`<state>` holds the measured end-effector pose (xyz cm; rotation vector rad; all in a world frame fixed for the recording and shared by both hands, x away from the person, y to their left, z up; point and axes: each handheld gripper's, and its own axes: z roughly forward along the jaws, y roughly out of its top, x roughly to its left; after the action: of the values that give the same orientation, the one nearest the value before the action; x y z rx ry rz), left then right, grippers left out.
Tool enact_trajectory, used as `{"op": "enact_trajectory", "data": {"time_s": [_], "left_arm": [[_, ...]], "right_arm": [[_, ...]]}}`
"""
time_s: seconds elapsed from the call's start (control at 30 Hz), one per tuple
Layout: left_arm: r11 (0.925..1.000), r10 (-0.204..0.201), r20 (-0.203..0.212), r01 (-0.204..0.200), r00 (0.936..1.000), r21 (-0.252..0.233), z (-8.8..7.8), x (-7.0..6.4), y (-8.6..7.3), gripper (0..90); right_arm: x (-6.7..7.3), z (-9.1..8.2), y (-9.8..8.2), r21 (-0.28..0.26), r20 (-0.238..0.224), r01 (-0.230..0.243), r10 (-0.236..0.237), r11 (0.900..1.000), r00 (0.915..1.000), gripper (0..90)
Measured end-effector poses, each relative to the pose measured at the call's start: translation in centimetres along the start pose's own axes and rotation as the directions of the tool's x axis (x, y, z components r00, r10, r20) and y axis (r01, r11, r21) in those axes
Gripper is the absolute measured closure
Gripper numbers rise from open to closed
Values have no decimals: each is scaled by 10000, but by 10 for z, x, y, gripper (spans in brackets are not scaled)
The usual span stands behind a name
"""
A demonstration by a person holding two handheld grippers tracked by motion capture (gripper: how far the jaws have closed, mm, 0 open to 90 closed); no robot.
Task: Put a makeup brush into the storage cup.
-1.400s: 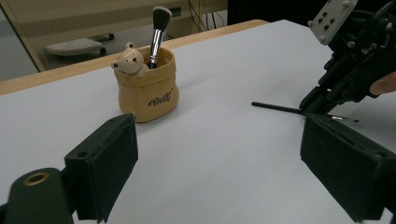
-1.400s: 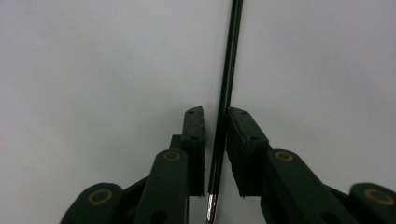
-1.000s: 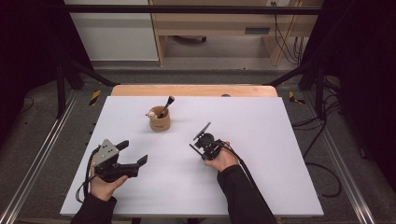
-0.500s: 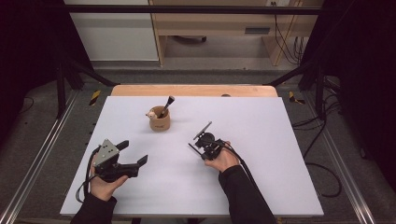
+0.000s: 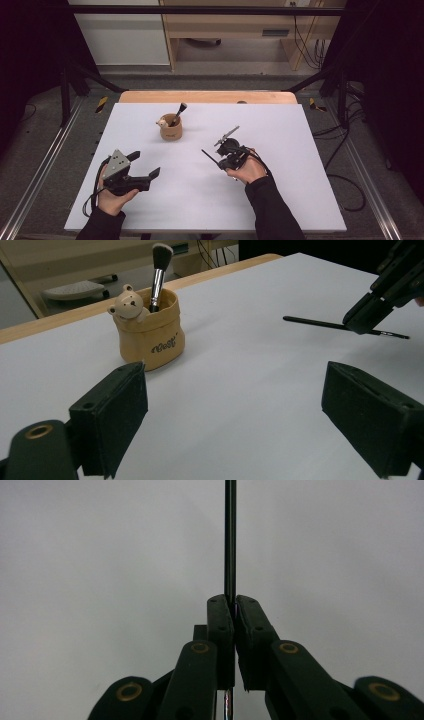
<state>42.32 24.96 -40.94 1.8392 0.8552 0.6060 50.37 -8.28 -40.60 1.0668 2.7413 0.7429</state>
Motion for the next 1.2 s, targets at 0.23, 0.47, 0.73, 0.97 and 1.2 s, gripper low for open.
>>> {"op": "enact_trajectory", "data": {"time_s": [0.23, 0.47, 0.73, 0.97, 1.2], "left_arm": [[9999, 125, 112, -125, 9999, 12, 0, -3, 2, 106], [9987, 474, 280, -478, 9985, 152, 1, -8, 7, 105], [9935, 1104, 370, -1113, 9932, 253, 0, -12, 16, 105], [9828, 1722, 440, -1746, 9841, 592, 1, -17, 23, 105], [9672, 2384, 484, -2417, 9700, 784, 4, -25, 34, 105]], "right_arm": [[-1, -21, -8, -633, -286, 334, -353, 9974, 9990, 859], [1, -39, -14, -1014, -595, 754, -817, 9920, 9949, 859], [5, -46, -14, -1193, -998, 1055, -1176, 9872, 9880, 859], [8, -49, -13, -1255, -1119, 1228, -1370, 9845, 9842, 859], [10, -50, -12, -1226, -1211, 1328, -1476, 9835, 9816, 859]]}}
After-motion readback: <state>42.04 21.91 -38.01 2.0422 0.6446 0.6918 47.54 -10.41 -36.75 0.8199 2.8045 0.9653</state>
